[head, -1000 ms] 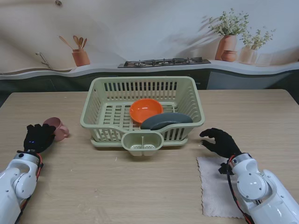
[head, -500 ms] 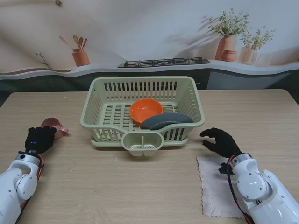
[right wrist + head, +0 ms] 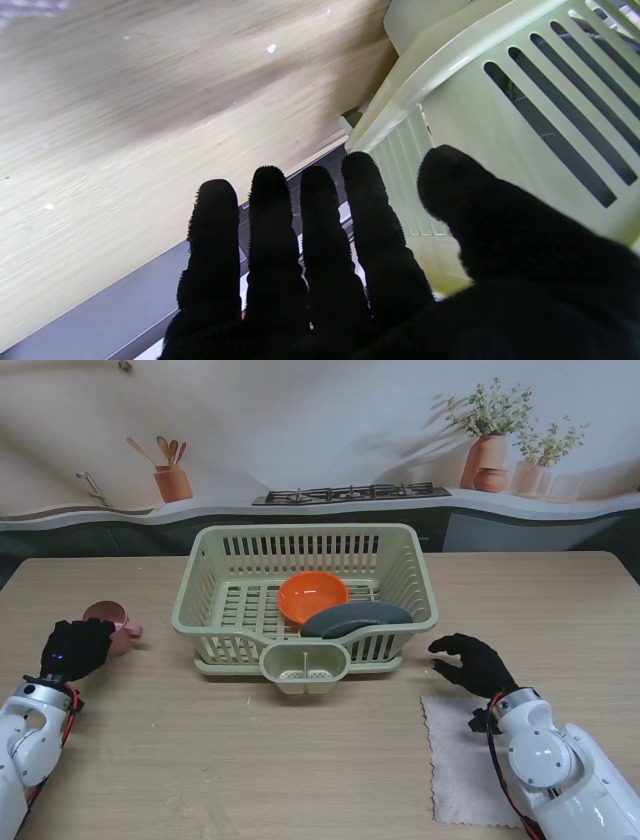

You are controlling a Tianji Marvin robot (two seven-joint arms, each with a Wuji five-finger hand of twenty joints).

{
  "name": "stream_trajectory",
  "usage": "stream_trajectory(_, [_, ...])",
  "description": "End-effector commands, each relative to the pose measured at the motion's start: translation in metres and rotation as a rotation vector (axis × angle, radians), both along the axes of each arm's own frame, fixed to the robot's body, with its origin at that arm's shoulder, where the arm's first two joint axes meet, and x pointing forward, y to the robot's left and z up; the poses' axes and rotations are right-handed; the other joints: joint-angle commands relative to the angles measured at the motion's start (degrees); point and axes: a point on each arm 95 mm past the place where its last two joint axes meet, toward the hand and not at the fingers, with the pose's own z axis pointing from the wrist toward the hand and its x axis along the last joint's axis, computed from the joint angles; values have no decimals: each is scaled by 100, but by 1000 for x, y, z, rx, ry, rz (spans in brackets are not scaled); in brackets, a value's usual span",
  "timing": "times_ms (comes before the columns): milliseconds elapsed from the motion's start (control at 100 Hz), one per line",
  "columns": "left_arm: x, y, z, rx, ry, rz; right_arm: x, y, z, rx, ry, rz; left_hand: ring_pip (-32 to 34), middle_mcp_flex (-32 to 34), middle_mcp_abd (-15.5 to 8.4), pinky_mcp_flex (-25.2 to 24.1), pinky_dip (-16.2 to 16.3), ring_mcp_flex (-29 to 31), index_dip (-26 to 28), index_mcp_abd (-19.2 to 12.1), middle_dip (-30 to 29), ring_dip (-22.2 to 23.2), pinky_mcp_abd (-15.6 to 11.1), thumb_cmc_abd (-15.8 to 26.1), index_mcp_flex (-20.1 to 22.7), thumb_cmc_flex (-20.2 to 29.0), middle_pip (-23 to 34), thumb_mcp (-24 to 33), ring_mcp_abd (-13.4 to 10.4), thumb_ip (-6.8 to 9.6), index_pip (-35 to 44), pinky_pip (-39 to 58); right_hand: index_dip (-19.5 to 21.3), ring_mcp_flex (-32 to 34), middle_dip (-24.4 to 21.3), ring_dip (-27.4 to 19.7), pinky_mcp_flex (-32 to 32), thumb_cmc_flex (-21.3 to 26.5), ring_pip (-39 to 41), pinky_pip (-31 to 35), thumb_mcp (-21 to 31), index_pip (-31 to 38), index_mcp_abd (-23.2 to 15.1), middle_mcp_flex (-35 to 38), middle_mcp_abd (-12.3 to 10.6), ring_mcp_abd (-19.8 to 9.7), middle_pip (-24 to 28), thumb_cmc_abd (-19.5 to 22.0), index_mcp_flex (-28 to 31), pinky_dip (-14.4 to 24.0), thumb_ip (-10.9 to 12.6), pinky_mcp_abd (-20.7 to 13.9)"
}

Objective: Clear dishes and wipe the table

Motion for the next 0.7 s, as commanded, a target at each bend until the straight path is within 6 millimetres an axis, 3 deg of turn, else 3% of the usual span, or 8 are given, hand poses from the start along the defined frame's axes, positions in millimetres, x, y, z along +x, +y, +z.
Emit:
stream_trajectory(0, [3, -2, 11, -2, -11, -15, -2, 1, -1, -1, 6, 12, 222, 393, 577, 216, 158, 269, 358, -323, 278, 242, -43, 180, 123, 347, 745, 770, 210, 96, 861, 389, 10, 16, -78, 4, -58, -109, -141, 5, 82, -14, 3, 80, -29, -34, -97, -123, 23, 55, 194, 79])
stream_trajectory(690, [26, -12, 74, -65, -71, -154, -1, -1, 2, 11, -9, 20, 318, 447, 601, 446, 169, 484, 479, -354, 191, 415, -67, 152, 165, 319, 966, 773, 120, 99, 836, 574, 10, 23, -80, 5, -56, -116, -141, 2, 85, -22, 1, 85, -28, -34, -101, -128, 35, 54, 194, 79])
